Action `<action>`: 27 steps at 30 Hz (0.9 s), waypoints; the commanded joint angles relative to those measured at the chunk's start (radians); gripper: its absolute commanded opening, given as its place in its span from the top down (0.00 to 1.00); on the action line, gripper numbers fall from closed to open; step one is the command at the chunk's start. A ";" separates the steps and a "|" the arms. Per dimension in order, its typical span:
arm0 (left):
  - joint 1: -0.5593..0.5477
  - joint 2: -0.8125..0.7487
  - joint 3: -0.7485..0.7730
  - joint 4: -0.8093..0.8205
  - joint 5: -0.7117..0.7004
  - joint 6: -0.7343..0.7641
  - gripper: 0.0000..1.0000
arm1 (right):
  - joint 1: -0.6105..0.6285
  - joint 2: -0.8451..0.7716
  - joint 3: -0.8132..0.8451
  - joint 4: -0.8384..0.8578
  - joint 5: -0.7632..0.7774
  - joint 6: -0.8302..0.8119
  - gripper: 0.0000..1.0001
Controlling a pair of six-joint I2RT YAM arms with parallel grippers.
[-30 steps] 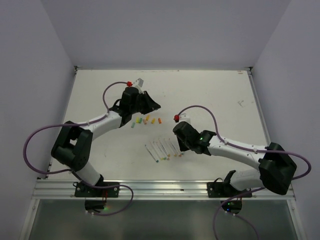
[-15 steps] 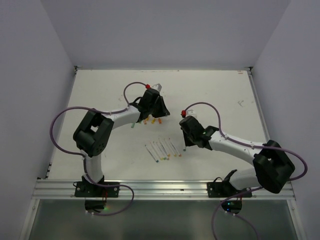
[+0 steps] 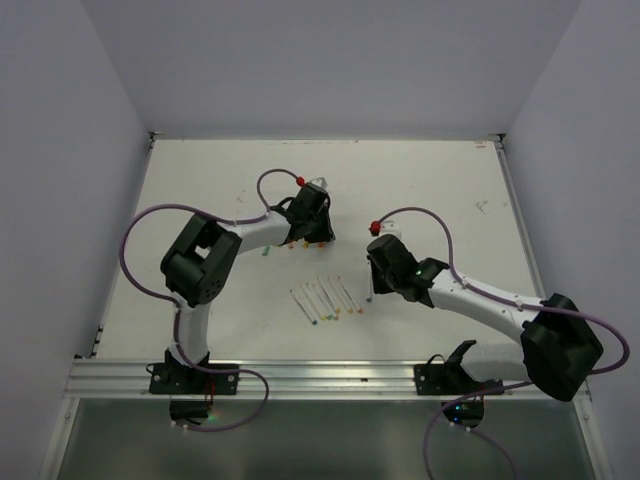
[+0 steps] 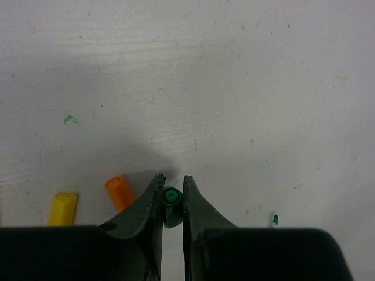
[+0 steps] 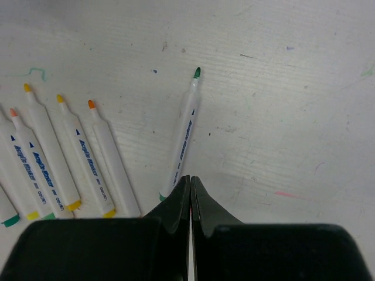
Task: Open the pen caps
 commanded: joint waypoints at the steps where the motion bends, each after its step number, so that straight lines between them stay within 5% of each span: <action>1: -0.011 0.004 0.022 -0.023 -0.058 0.021 0.83 | -0.002 -0.037 -0.023 0.023 -0.003 0.020 0.97; 10: -0.014 -0.017 0.037 -0.046 -0.100 0.041 0.48 | -0.002 -0.071 -0.069 0.054 -0.045 0.042 0.96; 19: -0.023 -0.129 0.048 -0.024 -0.079 0.067 0.42 | -0.003 -0.151 -0.087 0.016 -0.029 0.049 0.92; 25: -0.054 -0.267 0.013 0.010 -0.032 0.088 0.38 | -0.003 -0.189 -0.107 -0.017 -0.026 0.080 0.34; 27: -0.060 -0.334 -0.045 0.044 0.011 0.078 0.34 | -0.003 -0.201 -0.107 -0.038 -0.014 0.101 0.25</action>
